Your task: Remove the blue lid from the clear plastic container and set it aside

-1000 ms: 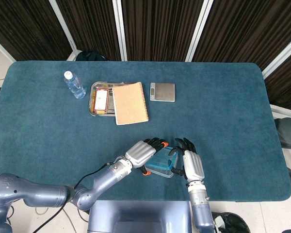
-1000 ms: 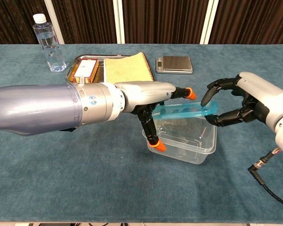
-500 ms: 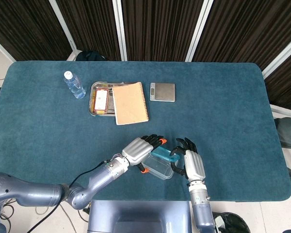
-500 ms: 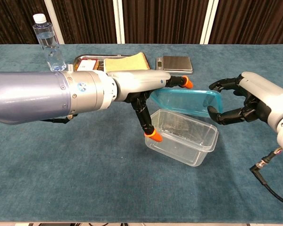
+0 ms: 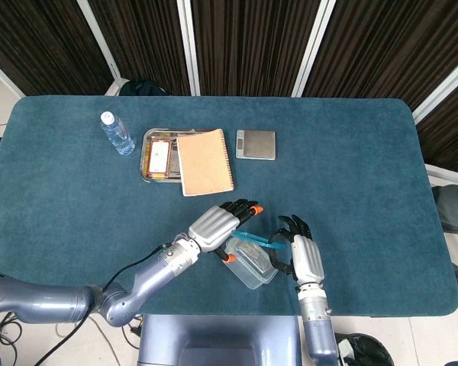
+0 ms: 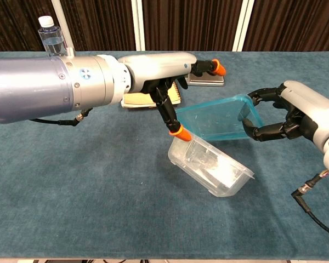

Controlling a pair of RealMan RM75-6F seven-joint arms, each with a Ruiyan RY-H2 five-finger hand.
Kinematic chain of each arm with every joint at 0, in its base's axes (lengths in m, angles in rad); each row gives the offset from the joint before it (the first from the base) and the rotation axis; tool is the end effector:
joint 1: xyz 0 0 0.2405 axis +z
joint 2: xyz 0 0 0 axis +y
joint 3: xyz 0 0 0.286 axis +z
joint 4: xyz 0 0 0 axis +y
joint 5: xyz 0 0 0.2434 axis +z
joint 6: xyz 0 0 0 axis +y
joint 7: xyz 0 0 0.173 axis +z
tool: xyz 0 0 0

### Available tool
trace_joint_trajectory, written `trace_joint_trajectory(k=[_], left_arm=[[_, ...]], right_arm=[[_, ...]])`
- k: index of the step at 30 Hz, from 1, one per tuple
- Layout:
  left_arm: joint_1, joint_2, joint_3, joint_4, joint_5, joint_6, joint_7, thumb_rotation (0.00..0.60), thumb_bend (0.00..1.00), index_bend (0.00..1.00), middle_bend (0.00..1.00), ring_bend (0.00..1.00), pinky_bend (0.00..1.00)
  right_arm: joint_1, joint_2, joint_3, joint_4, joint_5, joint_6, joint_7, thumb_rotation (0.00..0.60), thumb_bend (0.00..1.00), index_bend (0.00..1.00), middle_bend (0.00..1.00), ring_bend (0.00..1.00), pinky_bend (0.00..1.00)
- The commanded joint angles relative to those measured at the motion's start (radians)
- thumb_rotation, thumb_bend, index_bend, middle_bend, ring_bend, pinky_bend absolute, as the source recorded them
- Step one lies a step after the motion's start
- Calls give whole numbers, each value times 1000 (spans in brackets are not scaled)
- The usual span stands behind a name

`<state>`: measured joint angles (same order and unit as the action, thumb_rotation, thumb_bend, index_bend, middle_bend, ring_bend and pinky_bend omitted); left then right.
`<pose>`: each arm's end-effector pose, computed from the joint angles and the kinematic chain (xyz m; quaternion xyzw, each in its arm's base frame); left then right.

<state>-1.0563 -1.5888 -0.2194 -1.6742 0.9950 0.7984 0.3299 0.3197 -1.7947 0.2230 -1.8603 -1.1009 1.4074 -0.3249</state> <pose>0.0060 0.3588 -0.1028 -0.8133 -0.3665 -0.4009 0.2085 -0.1443 -0.2699 -0.0579 0.4562 -0.6117 0.4992 0.4105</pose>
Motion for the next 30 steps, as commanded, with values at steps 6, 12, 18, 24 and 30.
trace_joint_trajectory(k=[6, 12, 18, 24, 30], left_arm=[[14, 49, -9, -34, 34, 15, -31, 600, 0, 0, 0, 0, 160], [27, 73, -10, -43, 51, 27, -56, 600, 0, 0, 0, 0, 160], [44, 99, -6, -50, 66, 39, -82, 600, 0, 0, 0, 0, 160], [73, 135, 2, -63, 94, 63, -111, 600, 0, 0, 0, 0, 160], [107, 193, 5, -93, 130, 90, -148, 600, 0, 0, 0, 0, 160]], right_arm=[[6, -3, 14, 9, -10, 1, 6, 600, 602, 597, 188, 0, 0], [20, -12, 34, 22, -8, 0, -7, 600, 602, 601, 193, 0, 0], [48, -15, 80, 41, -1, -8, -26, 600, 602, 600, 193, 0, 0], [77, -1, 136, 72, 24, -23, -43, 600, 603, 601, 195, 0, 0], [82, 45, 165, 96, 66, -41, -59, 600, 603, 601, 195, 0, 0]])
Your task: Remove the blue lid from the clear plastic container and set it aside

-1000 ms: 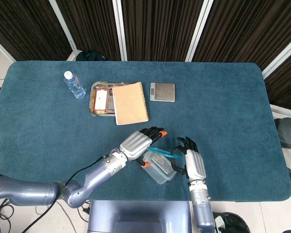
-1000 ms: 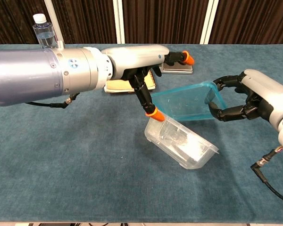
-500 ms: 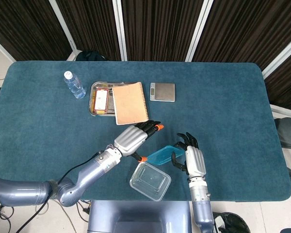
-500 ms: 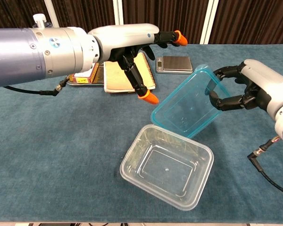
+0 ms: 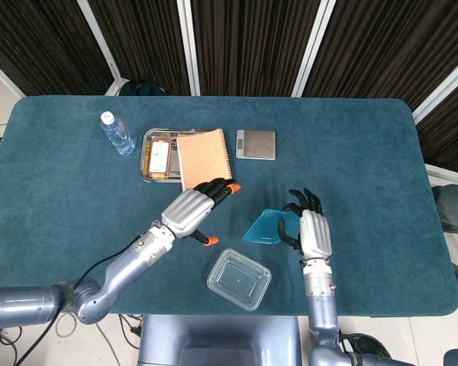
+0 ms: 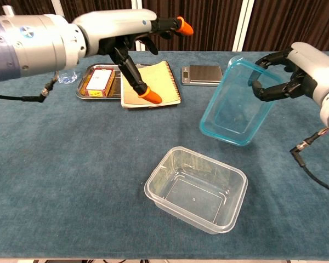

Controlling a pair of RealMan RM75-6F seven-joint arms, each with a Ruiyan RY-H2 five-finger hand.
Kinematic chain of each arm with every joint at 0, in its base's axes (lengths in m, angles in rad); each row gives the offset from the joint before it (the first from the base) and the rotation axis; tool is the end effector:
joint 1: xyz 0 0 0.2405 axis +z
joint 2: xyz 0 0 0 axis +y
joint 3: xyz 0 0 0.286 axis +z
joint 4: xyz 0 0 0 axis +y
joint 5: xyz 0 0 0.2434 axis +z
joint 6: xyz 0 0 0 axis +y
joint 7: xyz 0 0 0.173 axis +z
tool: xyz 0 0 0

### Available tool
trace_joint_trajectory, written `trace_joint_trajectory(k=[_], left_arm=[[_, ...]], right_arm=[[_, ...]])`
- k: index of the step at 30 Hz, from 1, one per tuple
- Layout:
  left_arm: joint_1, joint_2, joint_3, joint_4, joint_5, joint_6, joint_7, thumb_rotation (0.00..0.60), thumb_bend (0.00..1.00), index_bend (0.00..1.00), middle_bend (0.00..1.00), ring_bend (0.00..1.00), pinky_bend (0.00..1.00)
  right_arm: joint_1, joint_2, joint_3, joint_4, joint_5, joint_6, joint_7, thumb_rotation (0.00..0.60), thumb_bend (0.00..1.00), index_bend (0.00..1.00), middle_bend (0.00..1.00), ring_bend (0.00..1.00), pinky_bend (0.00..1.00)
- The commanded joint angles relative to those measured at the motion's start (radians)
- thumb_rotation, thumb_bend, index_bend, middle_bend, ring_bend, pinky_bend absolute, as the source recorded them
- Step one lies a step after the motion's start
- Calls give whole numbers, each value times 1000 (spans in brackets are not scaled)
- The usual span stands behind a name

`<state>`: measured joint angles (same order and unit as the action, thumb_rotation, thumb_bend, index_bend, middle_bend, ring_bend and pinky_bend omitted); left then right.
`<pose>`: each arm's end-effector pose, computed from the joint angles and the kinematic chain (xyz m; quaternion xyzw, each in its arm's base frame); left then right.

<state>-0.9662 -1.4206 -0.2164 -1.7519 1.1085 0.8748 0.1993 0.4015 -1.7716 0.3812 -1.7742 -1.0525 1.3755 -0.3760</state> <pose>-0.0263 0.3780 -0.0392 -0.7789 -0.3716 -0.4414 0.2457 -0.1473 -0.3277 -0.0302 0.4529 -0.5605 0.5159 0.4632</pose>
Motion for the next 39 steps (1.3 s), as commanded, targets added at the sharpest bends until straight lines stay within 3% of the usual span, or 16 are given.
trace_joint_trajectory(k=[1, 13, 14, 18, 19, 23, 30, 39], left_arm=[[25, 37, 3, -22, 23, 20, -26, 600, 0, 0, 0, 0, 160], [141, 213, 44, -102, 132, 94, -142, 600, 0, 0, 0, 0, 160], [151, 228, 50, -106, 142, 97, -154, 600, 0, 0, 0, 0, 160], [189, 284, 78, -112, 190, 111, -195, 600, 0, 0, 0, 0, 160], [199, 296, 84, -111, 203, 116, -205, 600, 0, 0, 0, 0, 160], [234, 334, 103, -108, 233, 138, -248, 600, 0, 0, 0, 0, 160], [308, 380, 140, -110, 268, 195, -301, 600, 0, 0, 0, 0, 160], [460, 432, 224, -133, 340, 358, -264, 600, 0, 0, 0, 0, 154]], right_arm=[[-1, 32, 7, 15, 23, -12, -10, 600, 603, 601, 196, 0, 0], [30, 142, -5, 139, 136, -70, -193, 600, 602, 582, 201, 0, 0], [37, 149, -11, 153, 144, -76, -218, 600, 602, 526, 196, 0, 0], [59, 166, -9, 174, 193, -102, -270, 600, 590, 52, 36, 0, 0], [62, 170, -7, 171, 203, -105, -279, 600, 581, 12, 15, 0, 0], [75, 189, -15, 158, 208, -102, -312, 600, 490, 0, 0, 0, 0], [61, 223, -30, 113, 211, -87, -297, 600, 486, 0, 0, 0, 0], [-55, 389, -125, -23, 93, -80, -136, 600, 459, 0, 0, 0, 0]])
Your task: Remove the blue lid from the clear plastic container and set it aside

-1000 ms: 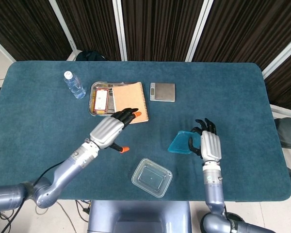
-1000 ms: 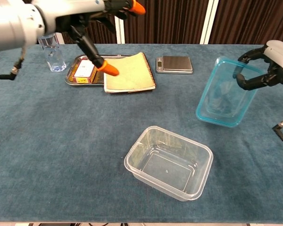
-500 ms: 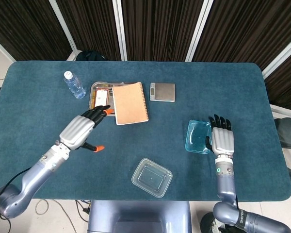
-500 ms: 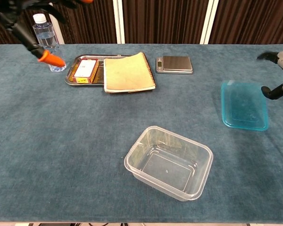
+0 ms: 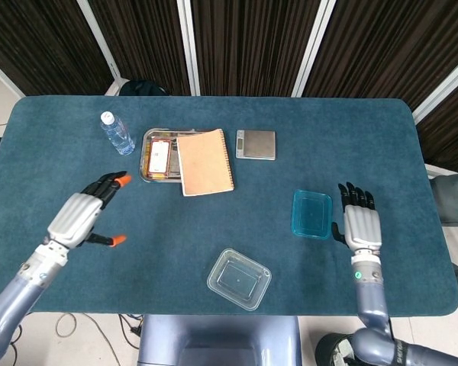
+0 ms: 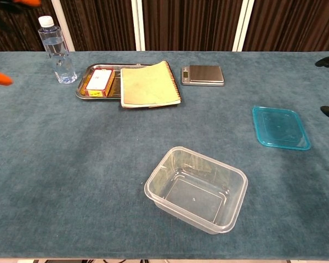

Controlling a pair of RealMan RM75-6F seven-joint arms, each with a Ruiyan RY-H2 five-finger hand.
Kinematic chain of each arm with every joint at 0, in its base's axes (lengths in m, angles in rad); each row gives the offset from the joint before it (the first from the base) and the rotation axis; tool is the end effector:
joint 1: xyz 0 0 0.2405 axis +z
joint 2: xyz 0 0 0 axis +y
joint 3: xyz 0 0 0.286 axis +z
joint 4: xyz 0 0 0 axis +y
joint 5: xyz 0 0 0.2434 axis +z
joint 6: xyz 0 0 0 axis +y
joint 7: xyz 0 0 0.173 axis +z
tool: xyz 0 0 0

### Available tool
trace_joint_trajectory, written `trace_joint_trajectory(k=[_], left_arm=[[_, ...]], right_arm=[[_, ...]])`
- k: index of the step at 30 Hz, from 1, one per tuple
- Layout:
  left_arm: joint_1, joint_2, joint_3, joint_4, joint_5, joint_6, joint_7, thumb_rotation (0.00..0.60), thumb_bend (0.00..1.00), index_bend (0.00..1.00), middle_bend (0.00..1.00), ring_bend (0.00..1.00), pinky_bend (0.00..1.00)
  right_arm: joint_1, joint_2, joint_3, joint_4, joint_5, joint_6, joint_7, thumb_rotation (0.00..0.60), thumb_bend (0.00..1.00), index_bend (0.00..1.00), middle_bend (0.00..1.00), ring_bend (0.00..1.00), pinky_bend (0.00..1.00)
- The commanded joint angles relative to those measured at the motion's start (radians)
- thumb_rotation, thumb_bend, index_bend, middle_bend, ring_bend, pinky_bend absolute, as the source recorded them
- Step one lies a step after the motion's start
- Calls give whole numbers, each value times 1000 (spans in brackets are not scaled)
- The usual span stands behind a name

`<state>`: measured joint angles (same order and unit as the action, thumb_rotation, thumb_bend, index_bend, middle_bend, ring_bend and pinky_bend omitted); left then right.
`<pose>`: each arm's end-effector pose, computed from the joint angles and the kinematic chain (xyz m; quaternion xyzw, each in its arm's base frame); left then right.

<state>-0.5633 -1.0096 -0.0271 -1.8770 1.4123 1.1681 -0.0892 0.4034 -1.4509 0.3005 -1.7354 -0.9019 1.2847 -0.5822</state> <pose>-0.2014 0.3228 0.1016 -0.6982 -0.4164 -0.4413 0.3800 -0.2537 -0.3417 0.0300 0.5627 -0.4676 0.3322 0.5953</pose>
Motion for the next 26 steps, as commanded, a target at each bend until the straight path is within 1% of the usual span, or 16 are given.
trace_joint_trajectory(k=[1, 3, 4, 8, 11, 15, 17, 19, 22, 26], left_arm=[[76, 24, 44, -8, 47, 89, 38, 600, 0, 0, 0, 0, 151], [121, 28, 67, -6, 70, 142, 70, 600, 0, 0, 0, 0, 143], [152, 27, 83, -2, 89, 179, 89, 600, 0, 0, 0, 0, 139], [243, 13, 129, 25, 127, 275, 110, 600, 0, 0, 0, 0, 117], [319, 2, 167, 76, 159, 353, 109, 600, 0, 0, 0, 0, 90], [389, -16, 187, 155, 173, 425, 94, 600, 0, 0, 0, 0, 47], [419, -29, 189, 194, 165, 451, 81, 600, 0, 0, 0, 0, 32], [436, -41, 188, 232, 159, 461, 84, 600, 0, 0, 0, 0, 28], [440, -55, 176, 259, 155, 456, 89, 600, 0, 0, 0, 0, 22], [442, -68, 165, 268, 150, 439, 94, 600, 0, 0, 0, 0, 18]], right_arm=[[-75, 88, -56, -83, -71, 20, 92, 600, 458, 0, 0, 0, 0], [-113, 127, -86, -130, -104, 36, 138, 600, 452, 0, 0, 0, 0], [-140, 157, -114, -157, -139, 46, 165, 600, 445, 0, 0, 0, 0], [-206, 233, -196, -191, -246, 69, 240, 600, 365, 0, 0, 0, 0], [-252, 291, -259, -171, -356, 100, 295, 600, 319, 0, 0, 0, 0], [-297, 322, -299, -111, -449, 157, 352, 600, 311, 0, 0, 0, 0], [-324, 323, -315, -58, -488, 199, 376, 600, 311, 0, 0, 0, 0], [-344, 321, -319, -34, -494, 222, 406, 600, 310, 0, 0, 0, 0], [-356, 323, -301, -22, -486, 247, 436, 600, 310, 0, 0, 0, 0], [-354, 327, -273, 16, -491, 266, 455, 600, 310, 0, 0, 0, 0]])
